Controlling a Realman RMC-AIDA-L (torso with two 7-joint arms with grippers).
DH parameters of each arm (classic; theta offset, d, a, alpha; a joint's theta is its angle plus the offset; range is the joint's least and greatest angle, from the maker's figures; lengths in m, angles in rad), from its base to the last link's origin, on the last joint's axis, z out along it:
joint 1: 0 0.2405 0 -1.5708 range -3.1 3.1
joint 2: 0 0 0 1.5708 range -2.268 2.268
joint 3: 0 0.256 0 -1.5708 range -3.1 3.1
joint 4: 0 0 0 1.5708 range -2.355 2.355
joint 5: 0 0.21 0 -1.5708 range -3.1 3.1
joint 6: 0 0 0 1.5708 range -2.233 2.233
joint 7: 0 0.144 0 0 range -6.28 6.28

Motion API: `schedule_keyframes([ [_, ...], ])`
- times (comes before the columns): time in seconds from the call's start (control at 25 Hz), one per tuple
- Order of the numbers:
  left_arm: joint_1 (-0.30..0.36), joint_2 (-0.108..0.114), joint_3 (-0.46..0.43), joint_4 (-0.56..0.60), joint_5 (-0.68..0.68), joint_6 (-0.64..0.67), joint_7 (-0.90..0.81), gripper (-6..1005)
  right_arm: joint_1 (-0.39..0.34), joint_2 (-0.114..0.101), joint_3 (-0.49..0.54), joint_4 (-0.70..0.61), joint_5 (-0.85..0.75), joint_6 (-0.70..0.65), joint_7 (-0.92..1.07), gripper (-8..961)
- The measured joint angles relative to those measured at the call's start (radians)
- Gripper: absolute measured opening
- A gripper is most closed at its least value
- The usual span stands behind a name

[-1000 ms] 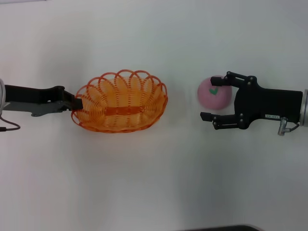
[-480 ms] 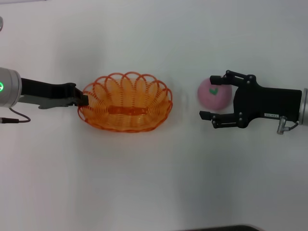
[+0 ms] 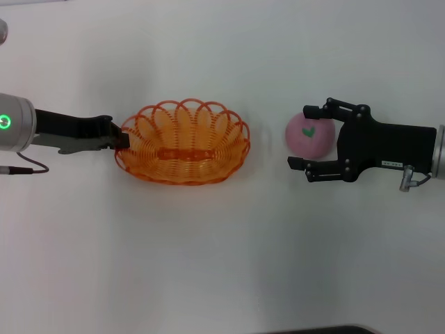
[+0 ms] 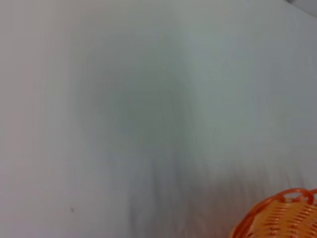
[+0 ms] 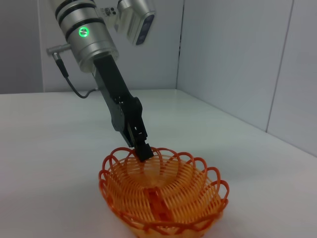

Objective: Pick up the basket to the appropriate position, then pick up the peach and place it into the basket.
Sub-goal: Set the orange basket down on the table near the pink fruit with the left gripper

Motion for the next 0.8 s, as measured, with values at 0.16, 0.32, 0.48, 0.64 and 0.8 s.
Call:
schedule_keyframes([
  [0.16,0.007,0.0,0.001,0.0,-0.008,-0.014,-0.01,63,0.0,0.0,0.0,0.0,0.003,0.0,0.0,952],
  [0.32,0.014,0.0,0.001,0.001,-0.021,-0.029,-0.013,63,0.001,0.0,0.0,0.0,0.008,0.0,0.0,953],
  [0.48,0.017,0.0,0.003,0.001,-0.024,-0.036,-0.014,63,0.001,0.0,0.0,0.0,0.008,0.0,0.001,953],
  [0.64,0.018,0.001,0.011,-0.002,-0.024,-0.044,-0.015,63,0.002,0.0,0.0,0.0,0.008,0.0,0.001,953],
  [0.8,0.019,0.002,0.012,0.0,-0.024,-0.044,-0.015,63,0.002,0.0,0.0,0.0,0.008,0.0,0.001,954],
])
